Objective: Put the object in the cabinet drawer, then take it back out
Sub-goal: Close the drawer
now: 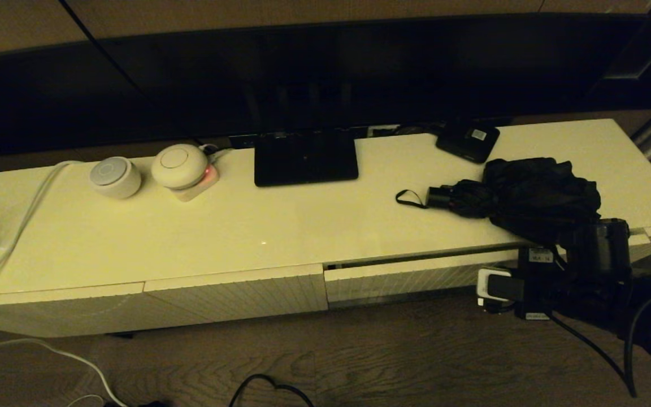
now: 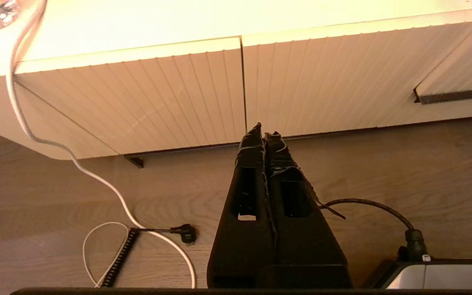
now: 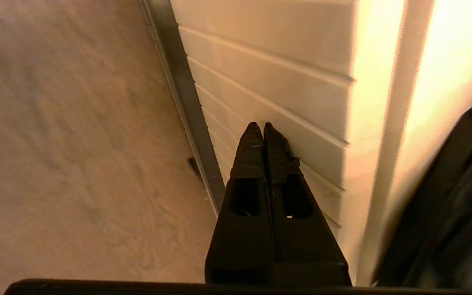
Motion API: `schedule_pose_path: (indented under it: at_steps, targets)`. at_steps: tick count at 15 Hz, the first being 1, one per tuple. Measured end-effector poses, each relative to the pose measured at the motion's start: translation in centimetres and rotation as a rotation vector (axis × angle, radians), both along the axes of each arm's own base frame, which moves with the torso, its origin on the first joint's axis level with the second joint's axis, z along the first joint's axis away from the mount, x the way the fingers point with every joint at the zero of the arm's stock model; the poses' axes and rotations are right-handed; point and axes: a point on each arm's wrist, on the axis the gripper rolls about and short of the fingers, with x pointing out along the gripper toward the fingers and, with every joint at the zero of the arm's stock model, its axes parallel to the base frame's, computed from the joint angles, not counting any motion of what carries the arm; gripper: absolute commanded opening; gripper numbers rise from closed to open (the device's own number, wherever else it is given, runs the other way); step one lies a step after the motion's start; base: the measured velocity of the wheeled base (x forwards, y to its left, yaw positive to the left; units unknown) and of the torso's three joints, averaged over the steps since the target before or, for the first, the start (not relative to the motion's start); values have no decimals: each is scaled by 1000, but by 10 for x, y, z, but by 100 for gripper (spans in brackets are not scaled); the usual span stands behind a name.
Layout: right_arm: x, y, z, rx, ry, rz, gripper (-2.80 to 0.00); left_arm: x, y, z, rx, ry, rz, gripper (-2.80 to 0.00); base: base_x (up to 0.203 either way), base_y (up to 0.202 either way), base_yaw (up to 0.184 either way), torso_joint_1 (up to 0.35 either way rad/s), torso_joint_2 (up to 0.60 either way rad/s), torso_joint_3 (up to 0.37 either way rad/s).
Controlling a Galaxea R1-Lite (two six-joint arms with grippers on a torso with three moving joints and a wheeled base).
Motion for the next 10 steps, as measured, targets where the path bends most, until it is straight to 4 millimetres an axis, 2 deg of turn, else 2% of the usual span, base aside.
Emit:
schedule_pose_path:
  at_steps: [4, 6, 8, 10]
  targets:
    - [13, 2, 2, -12, -22, -27, -280, 0, 0, 0, 0, 0, 0, -280, 0, 0, 0, 0, 0, 0]
    - [12, 2, 6, -10, -28, -40, -280, 0, 0, 0, 0, 0, 0, -280, 0, 0, 0, 0, 0, 0]
    - [0, 1, 14, 2, -42, -50, -280, 0, 0, 0, 0, 0, 0, -280, 0, 0, 0, 0, 0, 0]
    - [-28, 0, 25, 5, -26, -37, -280, 0, 0, 0, 0, 0, 0, -280, 0, 0, 0, 0, 0, 0]
